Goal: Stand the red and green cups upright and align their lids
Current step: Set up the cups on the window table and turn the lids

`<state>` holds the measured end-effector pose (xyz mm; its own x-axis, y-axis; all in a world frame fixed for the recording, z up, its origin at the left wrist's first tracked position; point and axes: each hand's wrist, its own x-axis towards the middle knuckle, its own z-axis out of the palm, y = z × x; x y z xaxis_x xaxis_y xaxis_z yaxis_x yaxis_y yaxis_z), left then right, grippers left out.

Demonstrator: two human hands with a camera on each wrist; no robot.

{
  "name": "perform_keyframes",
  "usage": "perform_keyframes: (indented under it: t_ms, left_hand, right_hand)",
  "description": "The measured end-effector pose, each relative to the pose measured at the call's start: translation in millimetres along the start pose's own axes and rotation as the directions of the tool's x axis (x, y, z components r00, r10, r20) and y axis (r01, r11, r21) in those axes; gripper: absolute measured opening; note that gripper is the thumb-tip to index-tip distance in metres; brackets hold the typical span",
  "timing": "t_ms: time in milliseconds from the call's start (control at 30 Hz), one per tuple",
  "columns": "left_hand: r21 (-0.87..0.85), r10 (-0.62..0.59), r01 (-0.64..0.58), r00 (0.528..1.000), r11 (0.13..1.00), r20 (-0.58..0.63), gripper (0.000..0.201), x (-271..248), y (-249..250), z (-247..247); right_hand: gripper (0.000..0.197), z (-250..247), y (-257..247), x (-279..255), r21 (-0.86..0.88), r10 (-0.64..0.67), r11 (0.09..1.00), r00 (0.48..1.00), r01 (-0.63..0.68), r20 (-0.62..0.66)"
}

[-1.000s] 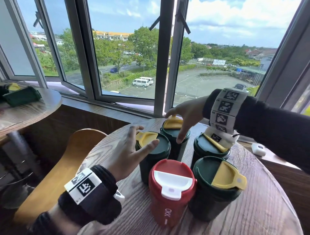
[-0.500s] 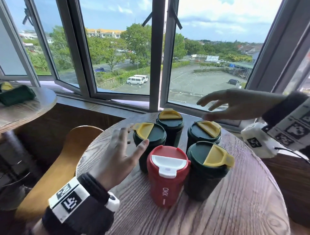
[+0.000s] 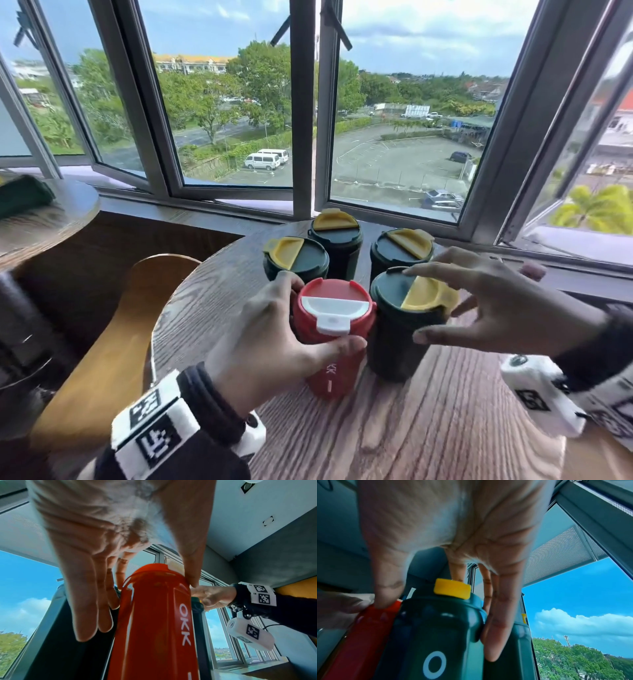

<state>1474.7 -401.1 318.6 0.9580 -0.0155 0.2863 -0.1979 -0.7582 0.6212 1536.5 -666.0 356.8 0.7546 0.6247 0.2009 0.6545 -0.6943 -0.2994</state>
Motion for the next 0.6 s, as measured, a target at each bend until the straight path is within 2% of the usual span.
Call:
perform_keyframes:
  t_ms: [100,300,600]
  left_hand:
    - [-0.012,-0.002,0.002,1.0,1.0,0.002,0.079,2.2,0.6,1.4]
    - [-0.186,0.017,-0.02,1.0,0.982,-0.022,0.085,3.3,-13.0,2.5]
    - [-0.149,0.14,-0.132,0.989,0.98,0.045,0.08,3.7,-17.4,-6.0]
  right_hand:
    - [0.078,6.0,0.7,0.5,0.088,0.028,0.996,0.999,-0.029,0.019]
    - [0.076,11.7,1.4,-0.6,0.084,0.032,0.996,0.999,-0.03,-0.023]
    - [0.079,16.8,-4.7,-10.9,0.074,0.041,0.997,0.996,-0.036,-0.076]
